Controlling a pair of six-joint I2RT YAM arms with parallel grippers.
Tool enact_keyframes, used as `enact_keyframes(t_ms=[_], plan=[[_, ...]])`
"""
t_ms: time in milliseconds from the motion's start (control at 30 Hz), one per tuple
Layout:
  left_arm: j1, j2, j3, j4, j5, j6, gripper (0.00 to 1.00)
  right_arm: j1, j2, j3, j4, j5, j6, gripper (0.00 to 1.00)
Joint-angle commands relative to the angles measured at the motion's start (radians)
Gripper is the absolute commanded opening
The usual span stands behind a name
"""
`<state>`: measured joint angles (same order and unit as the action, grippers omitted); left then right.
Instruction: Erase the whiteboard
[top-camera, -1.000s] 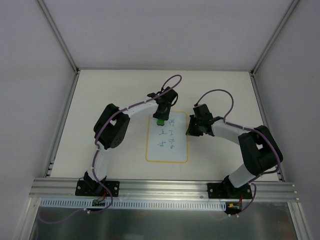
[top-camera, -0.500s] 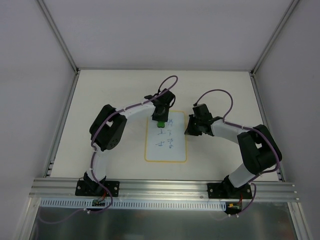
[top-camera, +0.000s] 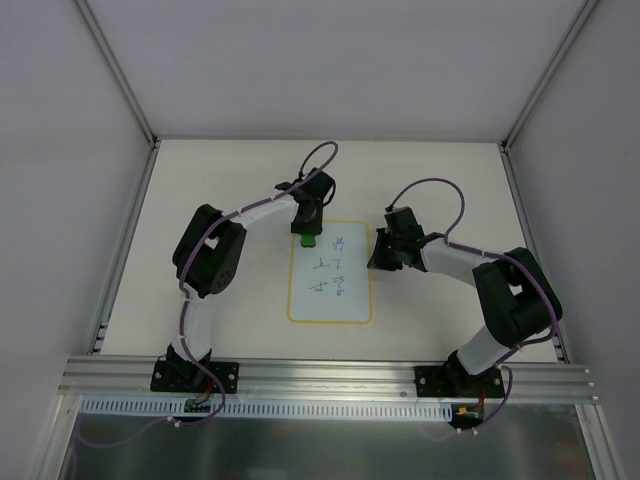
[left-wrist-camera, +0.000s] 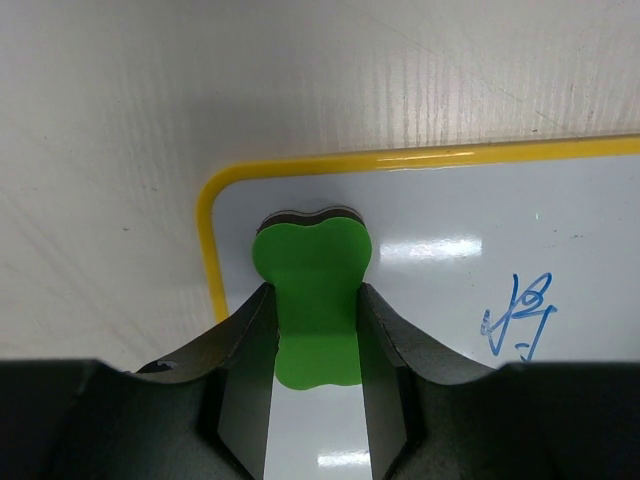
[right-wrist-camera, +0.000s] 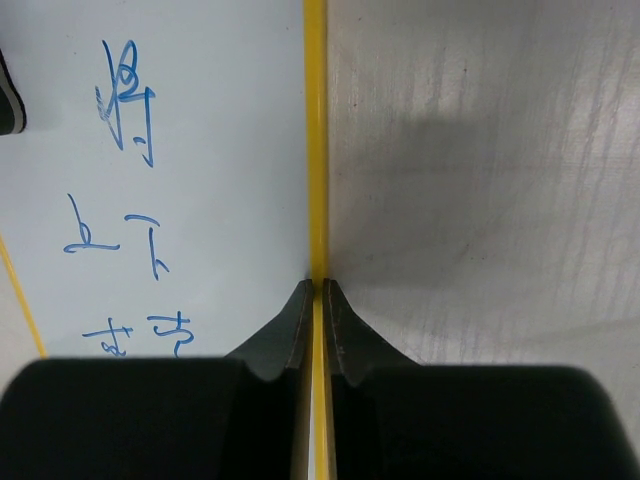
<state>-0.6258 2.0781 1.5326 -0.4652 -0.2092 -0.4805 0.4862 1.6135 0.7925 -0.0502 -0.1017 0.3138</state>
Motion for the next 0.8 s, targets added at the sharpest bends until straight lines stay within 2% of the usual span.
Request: enact_keyframes(t_ms=[0,233,433,767], plan=[[-0.055,0.066,0.033,-0.089,0.04,0.016,0.04,0.008,0.062,-0.027,-0.119,0.03,-0.019,0.0],[-0.13,0.148,0.155,-0.09,0.087,0.037,0.04,0.008,0.054,-0.032,-0.111,0.022,-0.019,0.0],[-0.169,0.204,0.201,-0.096,0.125,0.034,0.03,0.008,0.051,-0.035,-0.112,0.026,-0.01,0.0],[-0.224,0.177,0.12,-0.138,0.128,-0.001,0.0,0.008,0.045,-0.036,-0.115,0.034,-0.001,0.0]])
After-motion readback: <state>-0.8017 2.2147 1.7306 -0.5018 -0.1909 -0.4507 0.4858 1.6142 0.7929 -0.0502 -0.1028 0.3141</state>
